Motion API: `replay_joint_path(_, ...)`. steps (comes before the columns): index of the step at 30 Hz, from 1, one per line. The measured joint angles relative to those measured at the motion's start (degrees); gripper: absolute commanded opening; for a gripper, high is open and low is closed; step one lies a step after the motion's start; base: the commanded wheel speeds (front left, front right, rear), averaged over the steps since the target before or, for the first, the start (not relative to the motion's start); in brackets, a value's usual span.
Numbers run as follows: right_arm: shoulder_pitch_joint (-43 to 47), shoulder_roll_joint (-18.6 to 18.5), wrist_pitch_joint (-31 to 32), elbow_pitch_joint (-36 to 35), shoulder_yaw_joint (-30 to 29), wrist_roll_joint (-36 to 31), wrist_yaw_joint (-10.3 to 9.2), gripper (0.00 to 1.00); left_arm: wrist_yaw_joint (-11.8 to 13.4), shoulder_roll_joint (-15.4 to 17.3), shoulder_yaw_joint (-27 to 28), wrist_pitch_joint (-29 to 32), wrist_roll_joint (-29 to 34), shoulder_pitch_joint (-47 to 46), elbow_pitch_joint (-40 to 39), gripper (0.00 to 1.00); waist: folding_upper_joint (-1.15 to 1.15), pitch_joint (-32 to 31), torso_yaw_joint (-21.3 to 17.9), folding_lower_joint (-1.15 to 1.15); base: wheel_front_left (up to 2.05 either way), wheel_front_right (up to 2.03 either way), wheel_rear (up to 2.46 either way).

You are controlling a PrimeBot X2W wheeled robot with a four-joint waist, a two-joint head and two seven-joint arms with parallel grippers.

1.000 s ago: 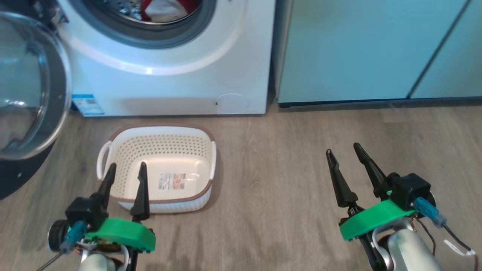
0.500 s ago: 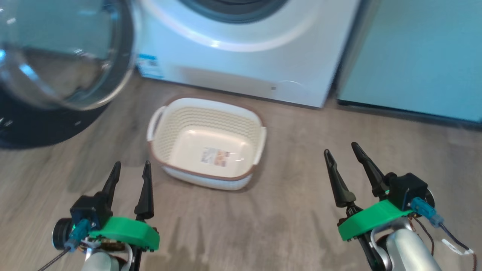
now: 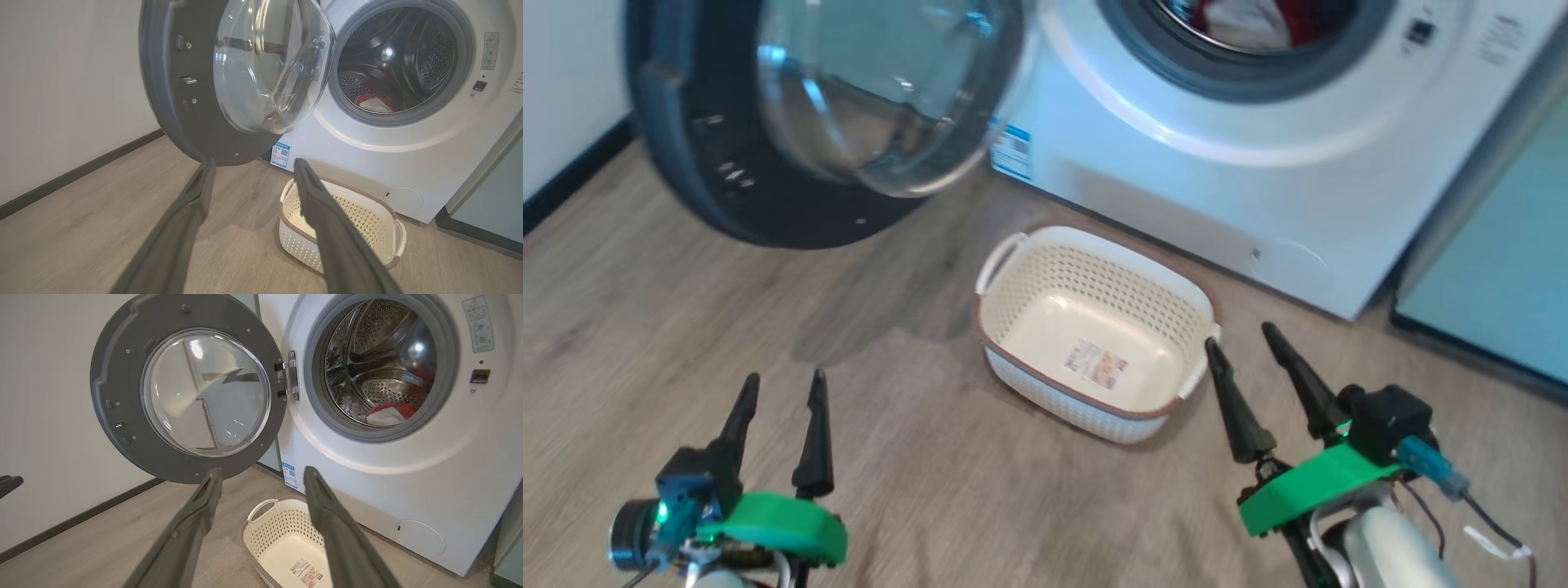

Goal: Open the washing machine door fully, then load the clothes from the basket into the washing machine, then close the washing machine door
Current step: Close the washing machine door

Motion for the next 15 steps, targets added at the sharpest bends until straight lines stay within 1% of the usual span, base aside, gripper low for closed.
replay_joint_path(3, 0.51, 0.01, 0.00, 0.10, 1.29, 0.70, 0.00, 1.00, 0.02, -0.01, 0.92, 0.00, 0.27, 1.32, -0.86, 1.00, 0.00, -1.27, 2.07, 0.00, 0.00, 0.00, 0.00)
replay_joint_path(6, 0.57, 0.02, 0.00, 0.42, 2.67, 0.87, 0.00, 1.00, 0.54, 0.04, 2.09, 0.00, 0.26, 2.27, -1.83, 1.00, 0.00, -2.14, 3.09, 0.00, 0.00, 0.00, 0.00)
replay_joint_path(15, 0.51, 0.01, 0.00, 1.60, 3.56, 1.53, 0.00, 1.00, 0.60, 0.03, 3.28, 0.00, 0.27, 2.35, -2.87, 1.00, 0.00, -3.11, 3.16, 0.00, 0.00, 0.00, 0.00)
